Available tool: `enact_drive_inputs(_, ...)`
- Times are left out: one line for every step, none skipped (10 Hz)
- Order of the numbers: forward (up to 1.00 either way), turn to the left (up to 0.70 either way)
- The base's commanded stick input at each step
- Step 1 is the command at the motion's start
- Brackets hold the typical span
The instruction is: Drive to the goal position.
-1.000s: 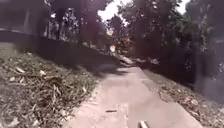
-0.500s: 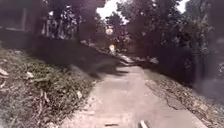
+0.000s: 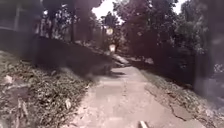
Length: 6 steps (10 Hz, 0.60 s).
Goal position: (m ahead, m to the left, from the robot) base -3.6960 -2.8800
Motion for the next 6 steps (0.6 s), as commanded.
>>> enact_drive_inputs(0.50,-0.23)
enact_drive_inputs(0.50,-0.50)
enact_drive_inputs(0.50,-0.50)
enact_drive_inputs(0.50,-0.50)
enact_drive_inputs(0.50,-0.50)
enact_drive_inputs(0.50,-0.02)
